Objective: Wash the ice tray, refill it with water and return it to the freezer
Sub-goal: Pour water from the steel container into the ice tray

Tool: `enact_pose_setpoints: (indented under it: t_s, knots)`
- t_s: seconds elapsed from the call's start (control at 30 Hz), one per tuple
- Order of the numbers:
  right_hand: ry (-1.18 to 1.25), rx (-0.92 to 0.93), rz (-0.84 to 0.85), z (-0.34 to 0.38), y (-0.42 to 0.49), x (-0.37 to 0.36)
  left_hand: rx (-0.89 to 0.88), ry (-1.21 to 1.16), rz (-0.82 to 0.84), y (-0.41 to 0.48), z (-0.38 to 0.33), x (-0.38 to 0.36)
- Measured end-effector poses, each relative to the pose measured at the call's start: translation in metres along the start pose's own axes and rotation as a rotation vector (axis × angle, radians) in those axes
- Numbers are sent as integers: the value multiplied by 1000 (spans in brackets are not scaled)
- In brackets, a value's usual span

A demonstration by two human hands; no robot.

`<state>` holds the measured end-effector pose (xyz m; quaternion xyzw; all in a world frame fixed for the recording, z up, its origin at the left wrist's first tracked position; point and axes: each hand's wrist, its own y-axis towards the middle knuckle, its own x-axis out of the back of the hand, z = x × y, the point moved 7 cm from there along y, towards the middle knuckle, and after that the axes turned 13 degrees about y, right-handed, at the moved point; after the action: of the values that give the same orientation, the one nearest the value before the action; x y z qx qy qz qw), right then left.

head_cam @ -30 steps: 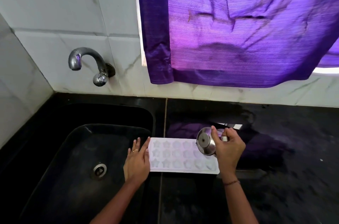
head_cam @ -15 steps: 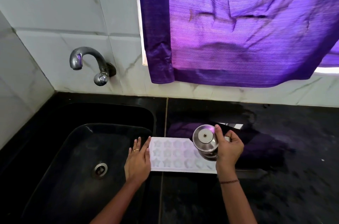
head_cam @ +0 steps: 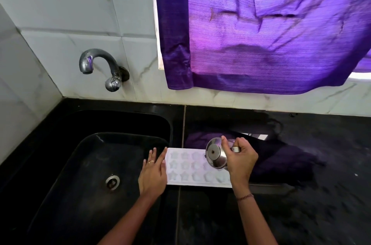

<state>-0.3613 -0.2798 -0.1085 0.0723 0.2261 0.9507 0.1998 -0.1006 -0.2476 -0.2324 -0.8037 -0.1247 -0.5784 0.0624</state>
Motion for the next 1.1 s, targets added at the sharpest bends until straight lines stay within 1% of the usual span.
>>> enact_pose_setpoints:
  t_s: [0.33, 0.63, 0.83, 1.1]
  knots:
    - [-90, 72, 37, 6, -1, -3, -5, 11, 9, -1, -1, 1]
    - [-77, 64, 29, 4, -2, -5, -4, -1, 5, -1, -1, 1]
    - [19, -65, -85, -5, -1, 4, -5, 23, 17, 0, 1, -2]
    - [196, -357, -245, -27, -3, 15, 0, -1, 17, 0, 0, -2]
